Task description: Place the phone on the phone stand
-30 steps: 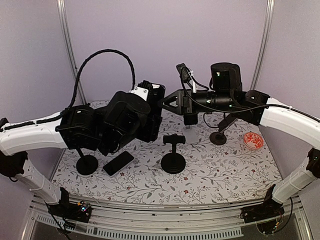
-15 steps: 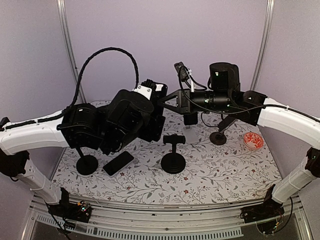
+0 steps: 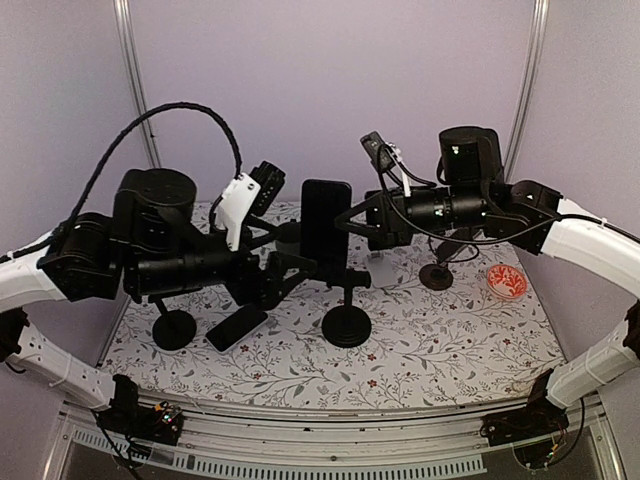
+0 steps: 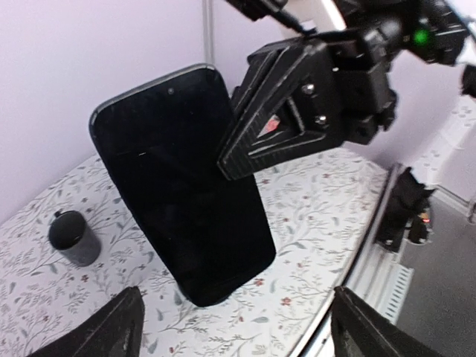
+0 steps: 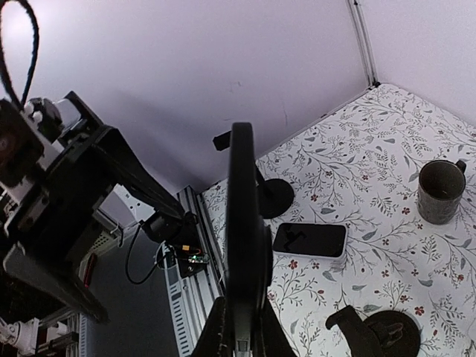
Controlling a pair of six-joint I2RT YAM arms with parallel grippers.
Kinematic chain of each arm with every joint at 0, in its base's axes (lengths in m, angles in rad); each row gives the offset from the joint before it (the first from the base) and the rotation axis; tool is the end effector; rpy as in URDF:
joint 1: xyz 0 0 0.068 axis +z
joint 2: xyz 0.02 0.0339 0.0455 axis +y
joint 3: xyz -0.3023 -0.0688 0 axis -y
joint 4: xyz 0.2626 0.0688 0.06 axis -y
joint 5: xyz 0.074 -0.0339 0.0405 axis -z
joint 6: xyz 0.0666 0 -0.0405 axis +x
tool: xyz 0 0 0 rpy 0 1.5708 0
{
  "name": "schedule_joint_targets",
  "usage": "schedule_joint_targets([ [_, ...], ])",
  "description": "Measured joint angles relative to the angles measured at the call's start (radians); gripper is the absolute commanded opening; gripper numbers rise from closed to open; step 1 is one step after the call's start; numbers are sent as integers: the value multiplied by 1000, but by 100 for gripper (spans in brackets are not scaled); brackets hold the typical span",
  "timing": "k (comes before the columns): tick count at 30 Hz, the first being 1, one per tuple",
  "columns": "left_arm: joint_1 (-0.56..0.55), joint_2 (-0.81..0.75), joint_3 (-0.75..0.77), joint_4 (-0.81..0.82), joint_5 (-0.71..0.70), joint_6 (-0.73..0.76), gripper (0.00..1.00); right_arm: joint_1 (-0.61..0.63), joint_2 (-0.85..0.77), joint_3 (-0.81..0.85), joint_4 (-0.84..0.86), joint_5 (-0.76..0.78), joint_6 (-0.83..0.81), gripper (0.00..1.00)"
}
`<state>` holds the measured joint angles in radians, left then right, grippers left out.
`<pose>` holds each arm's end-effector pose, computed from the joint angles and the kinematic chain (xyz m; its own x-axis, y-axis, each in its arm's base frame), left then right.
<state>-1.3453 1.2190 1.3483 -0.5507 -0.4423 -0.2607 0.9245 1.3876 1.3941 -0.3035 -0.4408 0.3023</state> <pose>0.0928 -0.2772 0.4358 -0.2929 0.2350 -0.9268 0.7432 0.6658 -0.0660 0.1914 0.3009 0.4332 -0.4564 -0.1579 -0.8757 -0.8714 0.2786 0.4039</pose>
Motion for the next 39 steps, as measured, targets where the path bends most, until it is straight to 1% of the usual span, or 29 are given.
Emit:
schedule_joint_targets([
  [2, 9, -62, -20, 20, 108, 42, 83, 0, -40, -16, -29, -42, -34, 0],
  [5, 56, -87, -11, 38, 271, 79, 80, 0, -79, -48, -45, -110, -70, 0],
  [7, 106, -72, 2, 40, 370, 89, 79, 0, -100, -77, -57, -154, -86, 0],
  [10, 174, -35, 16, 40, 518, 92, 74, 0, -113, -107, -76, -202, -102, 0],
  [11, 181, -24, 18, 40, 558, 89, 72, 0, -115, -114, -83, -214, -106, 0],
  [15, 227, 18, 22, 40, 682, 66, 62, 2, -117, -119, -104, -257, -121, 0],
  [20, 257, 51, 26, 54, 798, 41, 50, 3, -117, -119, -108, -293, -130, 0],
  [25, 272, 66, 27, 83, 881, 26, 37, 4, -119, -118, -109, -322, -141, 0],
  [28, 277, 80, 28, 103, 919, 19, 34, 5, -121, -118, -109, -335, -143, 0],
  [31, 279, 95, 29, 122, 949, 13, 29, 5, -121, -118, -109, -347, -144, 0],
  [36, 284, 129, 47, 141, 998, 6, 23, 5, -123, -118, -109, -359, -146, 0],
  [39, 288, 146, 60, 146, 1022, 5, 17, 5, -126, -118, -109, -360, -146, 0],
])
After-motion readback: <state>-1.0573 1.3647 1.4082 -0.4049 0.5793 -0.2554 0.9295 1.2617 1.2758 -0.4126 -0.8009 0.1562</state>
